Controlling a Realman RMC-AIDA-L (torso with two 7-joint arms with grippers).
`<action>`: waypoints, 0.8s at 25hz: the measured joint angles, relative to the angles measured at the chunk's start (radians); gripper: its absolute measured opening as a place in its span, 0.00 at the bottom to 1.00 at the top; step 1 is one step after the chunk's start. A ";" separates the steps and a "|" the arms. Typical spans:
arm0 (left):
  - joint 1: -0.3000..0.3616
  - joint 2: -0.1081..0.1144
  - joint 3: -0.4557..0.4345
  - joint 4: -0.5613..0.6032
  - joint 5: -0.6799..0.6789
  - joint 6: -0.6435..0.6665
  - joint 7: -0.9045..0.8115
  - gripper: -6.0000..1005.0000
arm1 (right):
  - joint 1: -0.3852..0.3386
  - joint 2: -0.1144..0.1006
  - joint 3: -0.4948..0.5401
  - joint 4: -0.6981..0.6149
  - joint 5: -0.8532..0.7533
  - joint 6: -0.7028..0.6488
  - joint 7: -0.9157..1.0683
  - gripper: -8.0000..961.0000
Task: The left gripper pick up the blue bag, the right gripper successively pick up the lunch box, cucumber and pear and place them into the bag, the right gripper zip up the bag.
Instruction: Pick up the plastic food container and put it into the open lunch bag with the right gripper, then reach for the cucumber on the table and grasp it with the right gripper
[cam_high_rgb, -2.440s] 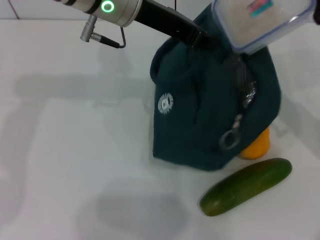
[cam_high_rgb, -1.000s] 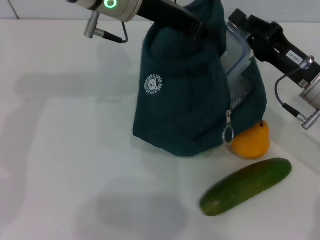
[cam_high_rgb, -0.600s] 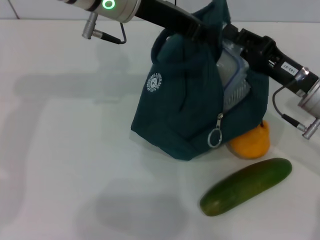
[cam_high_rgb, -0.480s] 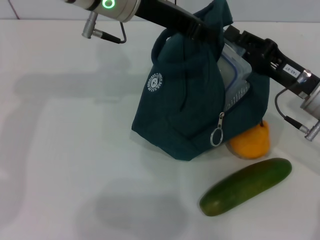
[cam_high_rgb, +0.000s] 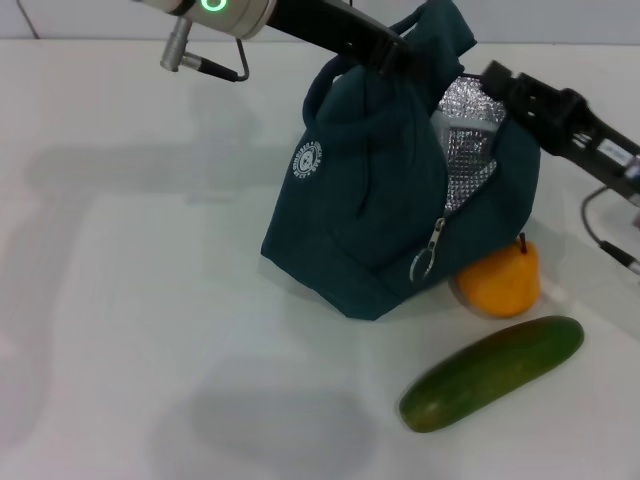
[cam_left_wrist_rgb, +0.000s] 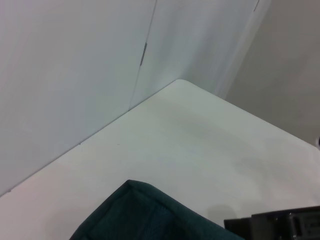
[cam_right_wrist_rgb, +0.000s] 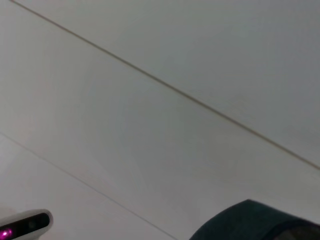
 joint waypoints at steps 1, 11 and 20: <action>0.000 0.001 -0.001 0.000 0.000 0.000 0.000 0.05 | -0.007 -0.001 0.000 -0.008 0.000 -0.004 0.000 0.19; 0.017 0.005 -0.006 0.000 0.002 -0.006 0.001 0.05 | -0.157 -0.009 0.012 -0.204 0.025 -0.189 -0.012 0.29; 0.053 0.004 -0.038 -0.003 0.003 -0.011 0.005 0.05 | -0.320 -0.034 -0.013 -0.439 -0.100 -0.458 -0.302 0.47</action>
